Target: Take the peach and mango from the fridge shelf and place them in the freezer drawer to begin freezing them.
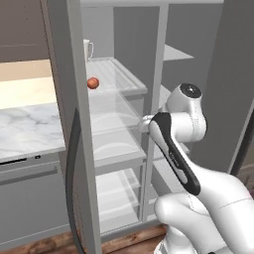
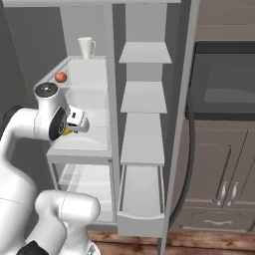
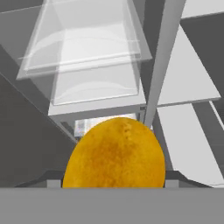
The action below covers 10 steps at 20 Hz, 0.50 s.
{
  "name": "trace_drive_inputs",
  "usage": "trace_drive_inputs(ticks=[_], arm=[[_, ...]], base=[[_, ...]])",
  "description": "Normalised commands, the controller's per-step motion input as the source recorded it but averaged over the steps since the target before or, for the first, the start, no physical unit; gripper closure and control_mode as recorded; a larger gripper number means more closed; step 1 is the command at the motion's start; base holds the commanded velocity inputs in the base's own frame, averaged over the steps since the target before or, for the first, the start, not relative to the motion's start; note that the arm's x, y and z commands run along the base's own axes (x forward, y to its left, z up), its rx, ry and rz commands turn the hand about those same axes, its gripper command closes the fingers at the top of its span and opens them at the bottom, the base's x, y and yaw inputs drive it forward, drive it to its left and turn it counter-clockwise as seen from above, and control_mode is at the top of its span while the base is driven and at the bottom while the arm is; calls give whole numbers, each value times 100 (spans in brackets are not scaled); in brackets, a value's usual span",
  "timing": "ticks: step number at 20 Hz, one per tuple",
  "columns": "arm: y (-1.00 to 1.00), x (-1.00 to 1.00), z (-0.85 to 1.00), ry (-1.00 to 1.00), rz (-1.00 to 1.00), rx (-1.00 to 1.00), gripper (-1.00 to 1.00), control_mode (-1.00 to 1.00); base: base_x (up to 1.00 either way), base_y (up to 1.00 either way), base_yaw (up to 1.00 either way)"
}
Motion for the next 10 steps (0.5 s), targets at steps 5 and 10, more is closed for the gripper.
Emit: trace_drive_inputs(ticks=[5,10], arm=[[-66,10,-25,30,-26,0,100,-100],[-100,40,-65,39,-27,0,100,-100]], base=[[0,0,0],[0,0,0]])
